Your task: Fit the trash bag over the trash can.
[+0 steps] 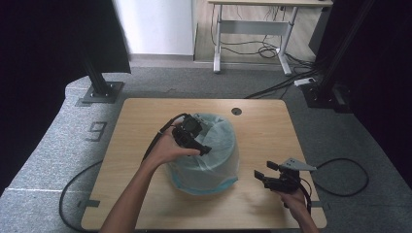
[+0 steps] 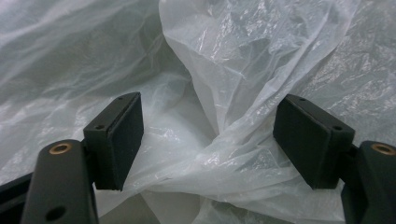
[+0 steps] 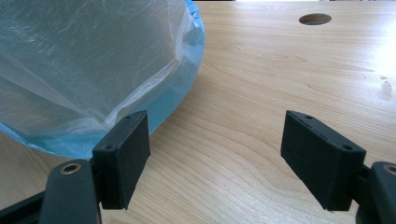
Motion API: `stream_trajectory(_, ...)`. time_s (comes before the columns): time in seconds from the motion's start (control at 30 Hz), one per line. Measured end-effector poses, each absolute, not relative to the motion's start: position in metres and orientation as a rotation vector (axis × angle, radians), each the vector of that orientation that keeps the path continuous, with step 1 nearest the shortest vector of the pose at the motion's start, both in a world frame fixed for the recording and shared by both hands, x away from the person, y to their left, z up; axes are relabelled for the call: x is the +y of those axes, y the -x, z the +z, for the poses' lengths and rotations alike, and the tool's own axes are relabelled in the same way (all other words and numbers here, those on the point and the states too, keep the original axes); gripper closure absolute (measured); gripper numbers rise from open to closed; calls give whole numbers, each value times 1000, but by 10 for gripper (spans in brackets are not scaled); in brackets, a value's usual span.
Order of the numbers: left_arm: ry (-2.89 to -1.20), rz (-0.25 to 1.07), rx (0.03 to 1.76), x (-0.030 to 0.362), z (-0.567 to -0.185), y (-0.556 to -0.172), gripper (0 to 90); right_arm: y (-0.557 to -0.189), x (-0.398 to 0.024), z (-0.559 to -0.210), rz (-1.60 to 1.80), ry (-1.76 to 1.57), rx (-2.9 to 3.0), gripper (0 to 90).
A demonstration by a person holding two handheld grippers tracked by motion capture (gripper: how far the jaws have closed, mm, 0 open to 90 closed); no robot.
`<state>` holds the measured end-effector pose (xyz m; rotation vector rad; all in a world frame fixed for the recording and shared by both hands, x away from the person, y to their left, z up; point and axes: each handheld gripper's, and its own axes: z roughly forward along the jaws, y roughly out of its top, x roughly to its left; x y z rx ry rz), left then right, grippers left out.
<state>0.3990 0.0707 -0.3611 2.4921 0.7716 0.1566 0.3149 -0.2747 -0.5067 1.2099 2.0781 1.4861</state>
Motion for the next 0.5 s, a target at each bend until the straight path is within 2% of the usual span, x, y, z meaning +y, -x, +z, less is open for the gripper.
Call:
stream_trajectory(0.27, -2520, 147, 780, 67, -367, -402, 255, -315, -276, -507, 1486, -1209, 2078, 231)
stream_trajectory(0.5, -2371, 178, 750, 83, -346, -395, 261, -314, -277, -505, 1489, -1212, 2072, 231)
